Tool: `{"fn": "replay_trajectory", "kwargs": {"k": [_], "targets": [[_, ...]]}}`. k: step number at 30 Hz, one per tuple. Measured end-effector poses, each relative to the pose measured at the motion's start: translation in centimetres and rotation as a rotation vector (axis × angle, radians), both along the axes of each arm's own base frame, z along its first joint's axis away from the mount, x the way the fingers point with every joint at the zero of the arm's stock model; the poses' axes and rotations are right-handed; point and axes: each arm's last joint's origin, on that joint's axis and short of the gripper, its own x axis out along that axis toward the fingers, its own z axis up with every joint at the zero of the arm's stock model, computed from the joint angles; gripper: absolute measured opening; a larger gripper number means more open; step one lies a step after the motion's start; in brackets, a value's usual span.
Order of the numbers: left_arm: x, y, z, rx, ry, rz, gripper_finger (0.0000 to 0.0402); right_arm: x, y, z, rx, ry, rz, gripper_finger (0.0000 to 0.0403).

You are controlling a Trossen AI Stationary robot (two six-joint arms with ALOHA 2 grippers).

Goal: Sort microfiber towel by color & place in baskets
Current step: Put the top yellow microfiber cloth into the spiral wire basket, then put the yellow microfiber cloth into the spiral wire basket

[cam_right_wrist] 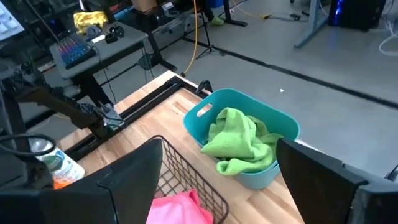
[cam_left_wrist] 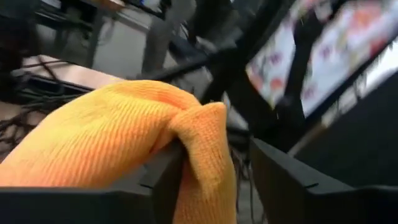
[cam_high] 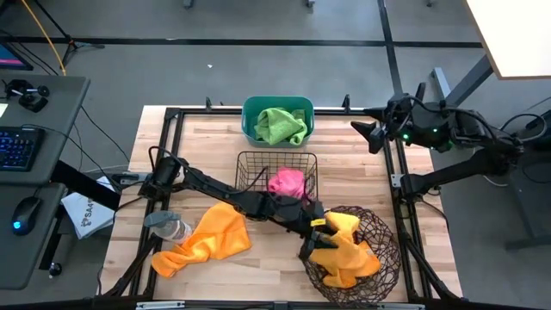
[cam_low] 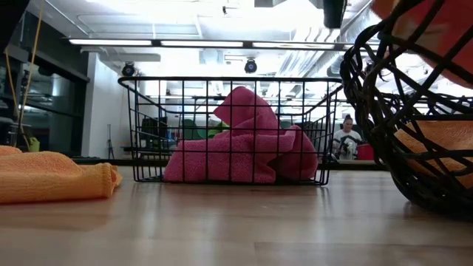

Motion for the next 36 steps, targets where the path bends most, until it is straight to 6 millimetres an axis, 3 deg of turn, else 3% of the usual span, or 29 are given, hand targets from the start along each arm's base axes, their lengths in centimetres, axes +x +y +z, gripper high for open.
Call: {"fn": "replay_trajectory", "kwargs": {"k": [6,10,18,22,28,33,36], "targets": [[-0.3,-1.4,1.1,0.335,0.060,-0.056,0.0221,1.2,0.4,-0.7,0.149,0.010,0.071,0.0311],[-0.2,-1.7,1.7,0.472,0.009,-0.026,0.0227,2.1,1.3,-2.6,0.364,0.173,0.189,0.0311],[-0.6,-1.8,0.9,0.633,0.063,-0.014,0.0227,4.3,6.9,-10.0,0.566,0.532,0.332,0.0311],[-1.3,-1.3,1.8,0.629,0.112,0.004,0.0227,4.7,9.8,-13.7,0.619,0.539,0.374,0.0311],[-5.9,0.9,5.9,0.669,0.350,-0.027,0.0227,4.5,12.6,-16.7,0.673,0.479,0.426,0.0311],[-10.5,2.9,9.1,0.512,0.441,0.073,0.0227,4.2,13.1,-17.6,0.629,0.440,0.390,0.0311],[-13.5,2.0,8.7,0.422,0.498,0.106,0.0227,4.2,13.0,-17.7,0.602,0.428,0.368,0.0311]]}}
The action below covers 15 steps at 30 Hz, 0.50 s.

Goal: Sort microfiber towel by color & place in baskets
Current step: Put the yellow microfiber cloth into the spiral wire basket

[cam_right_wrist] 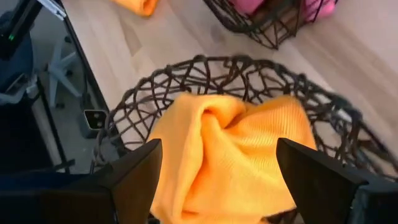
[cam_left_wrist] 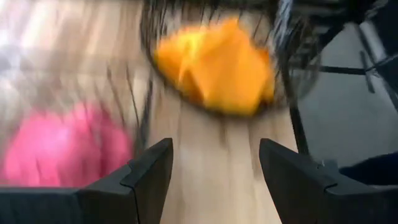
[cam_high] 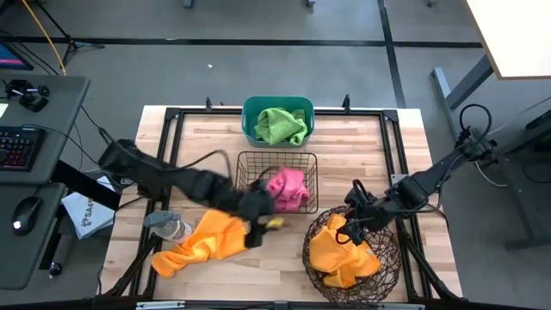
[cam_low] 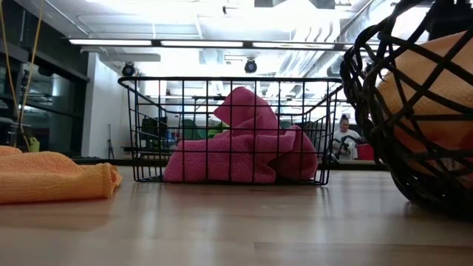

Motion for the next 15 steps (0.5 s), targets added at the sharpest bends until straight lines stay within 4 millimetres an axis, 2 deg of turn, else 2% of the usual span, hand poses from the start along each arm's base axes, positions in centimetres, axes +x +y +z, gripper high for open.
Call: {"fn": "replay_trajectory", "kwargs": {"k": [4,8,12,15], "targets": [[-3.7,-1.4,-3.0,-0.132,0.240,0.183,0.0227,0.1,-0.2,0.0,-0.028,-0.016,0.008,0.0311],[-6.5,-3.2,-5.9,-0.265,0.621,0.221,0.0227,0.1,-0.2,0.0,-0.041,-0.021,0.010,0.0311],[-8.4,-4.2,-8.4,-0.088,0.861,0.241,0.0227,0.1,-0.2,0.0,-0.052,-0.025,0.011,0.0311],[-8.5,-4.4,-10.5,0.085,0.961,0.268,0.0227,0.2,-0.2,0.1,-0.058,-0.030,0.005,0.0311]]}}
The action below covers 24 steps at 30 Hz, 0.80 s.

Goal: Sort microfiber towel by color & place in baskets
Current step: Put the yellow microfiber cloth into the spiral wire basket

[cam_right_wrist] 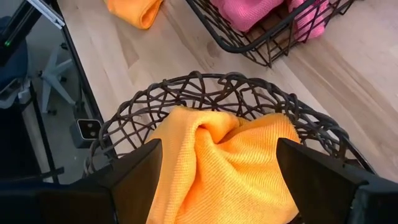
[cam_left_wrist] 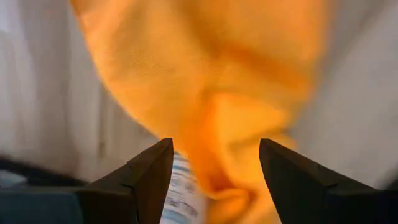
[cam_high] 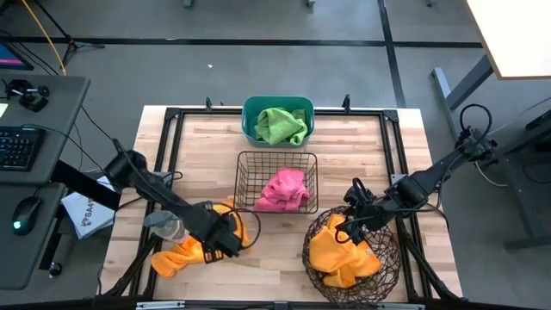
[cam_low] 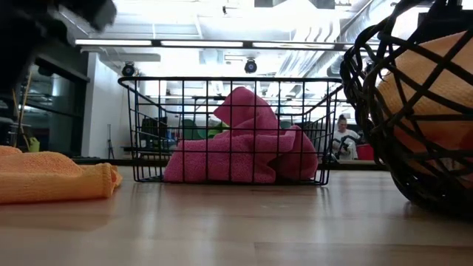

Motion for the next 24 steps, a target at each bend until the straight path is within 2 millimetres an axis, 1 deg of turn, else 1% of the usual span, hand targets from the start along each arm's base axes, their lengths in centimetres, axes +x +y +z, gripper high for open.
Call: {"fn": "replay_trajectory", "kwargs": {"k": [3,7,10,15,20,22,24], "targets": [[0.9,-0.5,-2.3,0.033,0.050,-0.029,0.0227,0.0,0.0,0.0,0.000,-0.001,0.000,0.0311],[2.4,-1.6,-5.3,-0.019,0.068,-0.090,0.0227,0.0,0.0,0.0,0.012,0.001,-0.015,0.0311],[2.7,-1.9,-7.0,-0.021,0.115,-0.099,0.0227,0.0,0.0,0.0,0.018,0.001,-0.022,0.0311],[2.8,-2.1,-9.0,-0.007,0.136,-0.104,0.0227,0.1,0.1,0.1,0.031,-0.015,-0.023,0.0311],[1.8,-1.7,-10.4,-0.080,0.134,-0.087,0.0223,0.2,0.1,0.2,0.033,-0.019,-0.023,0.0311],[1.5,-1.7,-10.6,-0.098,0.140,-0.099,0.0206,0.2,0.1,0.2,0.033,-0.019,-0.023,0.0311],[1.4,-1.7,-10.5,-0.106,0.139,-0.114,0.0171,0.2,0.1,0.2,0.033,-0.019,-0.023,0.0311]]}}
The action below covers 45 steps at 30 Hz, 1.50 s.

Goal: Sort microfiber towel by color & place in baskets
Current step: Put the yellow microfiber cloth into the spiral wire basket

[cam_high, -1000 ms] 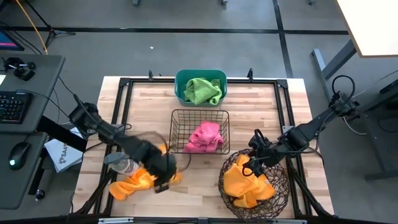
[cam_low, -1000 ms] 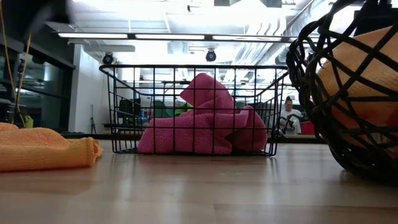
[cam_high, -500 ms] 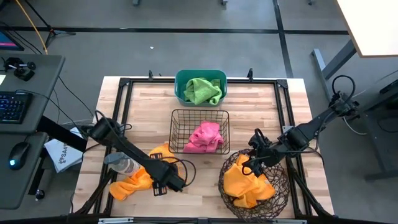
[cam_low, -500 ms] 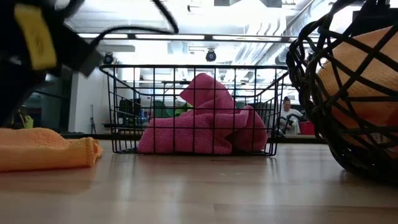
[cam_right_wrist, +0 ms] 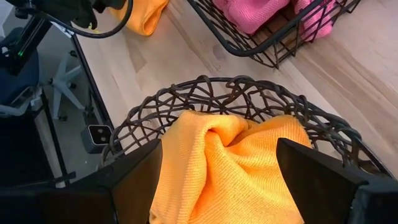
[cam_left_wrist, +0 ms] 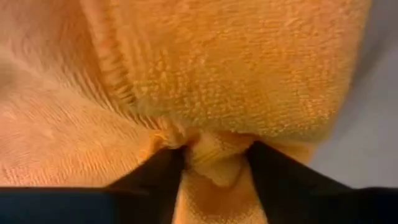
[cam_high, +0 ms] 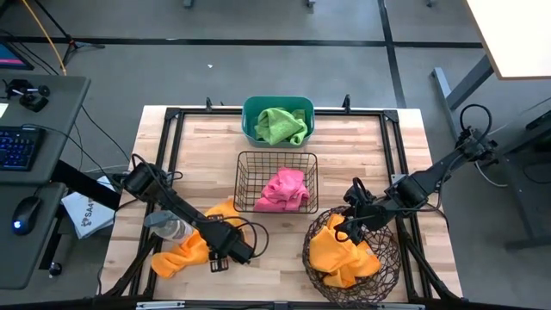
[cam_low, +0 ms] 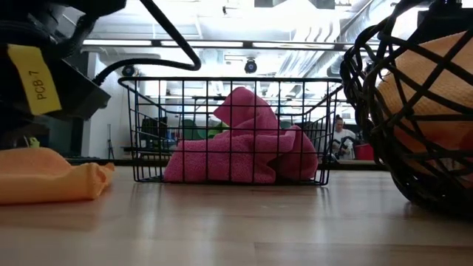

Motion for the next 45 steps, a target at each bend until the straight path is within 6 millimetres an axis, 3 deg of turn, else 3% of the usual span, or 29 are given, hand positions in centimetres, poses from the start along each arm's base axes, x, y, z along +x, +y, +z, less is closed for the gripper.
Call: {"fn": "replay_trajectory", "kwargs": {"k": [4,6,13,21,24,31,35,38,45], "targets": [[-0.1,0.1,1.2,0.000,-0.059,-0.013,0.0046,0.0,0.0,0.0,0.002,-0.003,0.001,0.0311],[-0.2,0.2,2.2,0.044,-0.125,-0.021,0.0015,0.2,0.1,0.2,0.013,-0.024,0.004,0.0311],[-1.7,1.3,9.0,0.078,-0.390,0.009,0.0004,0.8,0.7,2.1,0.088,-0.216,0.102,0.0311],[-2.5,3.3,21.2,0.014,-0.844,0.210,0.0001,-0.8,-0.5,7.5,0.179,-0.623,0.110,0.0311],[-1.1,3.9,24.8,0.055,-1.017,0.183,0.0001,-1.7,-1.4,9.0,0.127,-0.749,0.083,0.0311],[5.5,4.5,29.8,0.121,-1.468,0.008,0.0000,-3.8,-3.3,11.3,-0.033,-0.922,-0.019,0.0311],[8.7,4.2,31.1,0.106,-1.726,-0.093,0.0000,-5.0,-4.4,12.0,-0.120,-0.961,-0.092,0.0311],[10.8,3.7,30.8,0.077,-1.867,-0.153,0.0000,-5.9,-5.1,12.4,-0.179,-0.981,-0.141,0.0311],[16.5,2.6,25.4,-0.033,-1.951,-0.177,0.0000,-7.0,-6.1,13.0,-0.256,-1.002,-0.189,0.0311]]}}
